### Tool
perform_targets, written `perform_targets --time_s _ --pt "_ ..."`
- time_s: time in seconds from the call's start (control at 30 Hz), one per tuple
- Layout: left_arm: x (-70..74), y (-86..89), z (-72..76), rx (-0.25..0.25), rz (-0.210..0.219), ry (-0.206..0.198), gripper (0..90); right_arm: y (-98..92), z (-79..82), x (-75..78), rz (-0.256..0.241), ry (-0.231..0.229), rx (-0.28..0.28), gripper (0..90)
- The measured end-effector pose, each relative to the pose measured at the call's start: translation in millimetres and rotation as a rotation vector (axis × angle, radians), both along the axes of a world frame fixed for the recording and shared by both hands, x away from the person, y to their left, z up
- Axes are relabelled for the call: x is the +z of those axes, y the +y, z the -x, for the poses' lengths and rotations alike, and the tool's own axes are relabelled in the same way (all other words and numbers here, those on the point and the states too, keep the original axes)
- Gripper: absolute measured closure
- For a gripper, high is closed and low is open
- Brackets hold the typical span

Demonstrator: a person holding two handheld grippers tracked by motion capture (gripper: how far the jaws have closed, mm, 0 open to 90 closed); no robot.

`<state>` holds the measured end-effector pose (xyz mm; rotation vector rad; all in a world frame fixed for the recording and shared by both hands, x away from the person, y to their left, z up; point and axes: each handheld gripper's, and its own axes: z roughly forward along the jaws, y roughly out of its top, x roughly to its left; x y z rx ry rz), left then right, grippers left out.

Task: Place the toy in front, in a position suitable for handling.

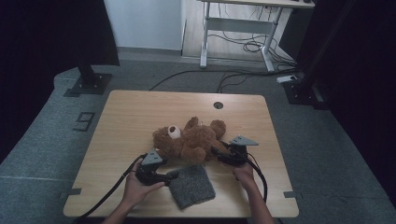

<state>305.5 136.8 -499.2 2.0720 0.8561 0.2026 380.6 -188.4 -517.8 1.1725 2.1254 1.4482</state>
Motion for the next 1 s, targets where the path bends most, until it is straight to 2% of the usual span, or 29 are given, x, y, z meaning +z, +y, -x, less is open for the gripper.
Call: perform_targets --time_s 0.13,0.23,0.47,0.6,0.73,0.83,0.93,1.0 --pt "-16.2 -12.0 -1.2 -0.016 -0.037 0.04 20.6 0.0 0.1 -0.6 -0.006 0.001 -0.002 47.4" --pt "-24.2 -17.9 -0.6 -0.021 -0.055 0.056 19.2 0.0 0.7 -0.7 -0.006 0.003 -0.003 47.3" --pt "-35.9 -27.6 4.6 -0.046 -0.093 0.066 17.7 -0.3 0.9 -1.0 -0.008 0.005 -0.004 47.1" --pt "-40.0 -30.9 7.6 -0.042 -0.122 0.045 18.6 -0.2 1.4 -1.2 -0.009 0.006 -0.007 47.0" --pt "-43.0 -33.4 11.4 -0.035 -0.184 -0.017 26.5 -0.3 1.3 -1.3 -0.01 0.006 -0.007 46.8" --pt "-42.3 -30.5 9.2 -0.033 -0.204 -0.029 33.8 -0.3 1.3 -1.2 -0.008 0.006 -0.006 46.8" --pt "-41.6 -26.9 7.1 -0.023 -0.219 -0.03 33.9 -0.4 1.3 -1.3 -0.009 0.006 -0.006 46.7" --pt "-41.2 -15.4 4.7 -0.003 -0.223 -0.029 33.9 -1.0 1.6 -1.3 -0.007 0.005 -0.004 46.3"
